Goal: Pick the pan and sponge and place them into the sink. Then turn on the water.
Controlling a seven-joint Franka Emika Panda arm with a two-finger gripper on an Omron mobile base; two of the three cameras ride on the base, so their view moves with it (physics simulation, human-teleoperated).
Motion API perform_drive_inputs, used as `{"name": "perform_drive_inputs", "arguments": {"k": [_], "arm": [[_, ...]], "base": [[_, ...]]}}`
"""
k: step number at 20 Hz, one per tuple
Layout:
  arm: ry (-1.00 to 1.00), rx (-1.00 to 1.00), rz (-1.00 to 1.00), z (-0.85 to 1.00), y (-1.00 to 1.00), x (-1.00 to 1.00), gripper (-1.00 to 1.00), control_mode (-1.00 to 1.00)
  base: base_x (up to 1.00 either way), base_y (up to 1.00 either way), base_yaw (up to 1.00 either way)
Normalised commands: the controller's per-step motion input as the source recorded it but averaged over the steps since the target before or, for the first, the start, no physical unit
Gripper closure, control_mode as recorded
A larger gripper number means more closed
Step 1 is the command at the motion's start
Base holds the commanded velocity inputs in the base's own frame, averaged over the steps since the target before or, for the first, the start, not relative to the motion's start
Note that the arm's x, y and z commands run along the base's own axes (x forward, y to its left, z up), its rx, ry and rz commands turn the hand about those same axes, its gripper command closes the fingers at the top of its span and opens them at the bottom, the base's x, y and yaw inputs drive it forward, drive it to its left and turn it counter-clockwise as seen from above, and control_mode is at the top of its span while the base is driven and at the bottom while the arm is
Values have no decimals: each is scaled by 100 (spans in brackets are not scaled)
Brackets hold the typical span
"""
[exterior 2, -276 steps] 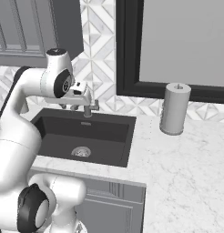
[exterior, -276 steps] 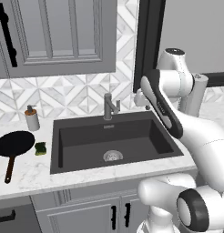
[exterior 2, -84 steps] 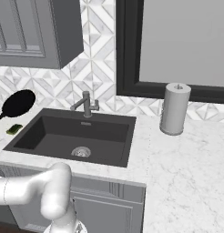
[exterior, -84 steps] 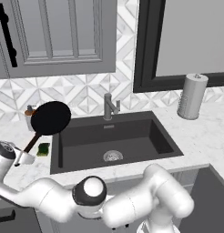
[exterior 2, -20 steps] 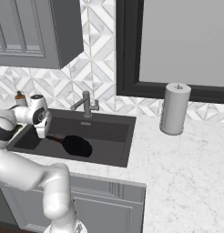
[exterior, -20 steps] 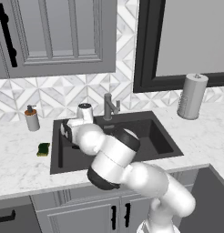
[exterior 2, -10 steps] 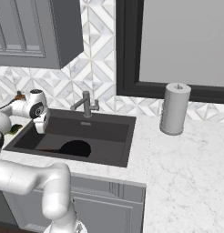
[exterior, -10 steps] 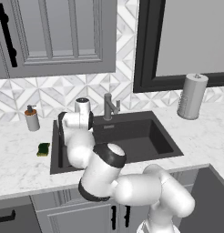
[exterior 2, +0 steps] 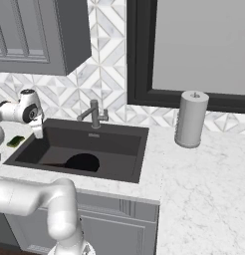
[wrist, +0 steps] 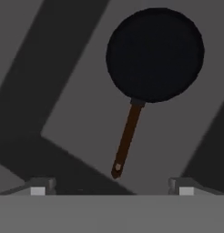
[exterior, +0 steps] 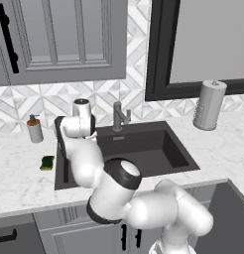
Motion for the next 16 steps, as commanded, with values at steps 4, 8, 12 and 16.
{"name": "perform_drive_inputs", "arguments": {"k": [4, 8, 12, 16], "arm": [[-9, -11, 65, 22, 14, -31, -100, -100], [0, -2, 67, 4, 27, -23, -100, -100], [-1, -1, 67, 12, 25, -5, -100, -100], [-6, -6, 59, 28, 27, -3, -100, -100]], "base": [[0, 0, 0], [0, 0, 0], [0, 0, 0], [0, 0, 0]]}}
